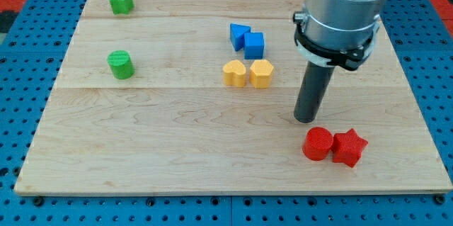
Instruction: Move the blue blocks diagonal to the yellow heart
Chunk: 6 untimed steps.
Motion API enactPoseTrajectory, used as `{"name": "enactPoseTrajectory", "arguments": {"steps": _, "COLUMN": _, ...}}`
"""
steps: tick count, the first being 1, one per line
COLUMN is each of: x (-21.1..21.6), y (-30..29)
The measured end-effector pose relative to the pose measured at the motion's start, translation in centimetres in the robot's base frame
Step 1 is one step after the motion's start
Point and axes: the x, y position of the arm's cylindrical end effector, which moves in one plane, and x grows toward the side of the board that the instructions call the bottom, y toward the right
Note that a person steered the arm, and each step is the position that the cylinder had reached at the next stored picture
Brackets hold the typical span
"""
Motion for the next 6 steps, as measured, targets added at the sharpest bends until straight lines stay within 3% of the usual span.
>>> {"name": "enactPoseTrajectory", "arguments": {"steps": 4, "x": -1.8, "y": -1.7}}
{"name": "enactPoseTrajectory", "arguments": {"steps": 5, "x": -7.2, "y": 1.9}}
{"name": "enactPoseTrajectory", "arguments": {"steps": 6, "x": -18.0, "y": 1.9}}
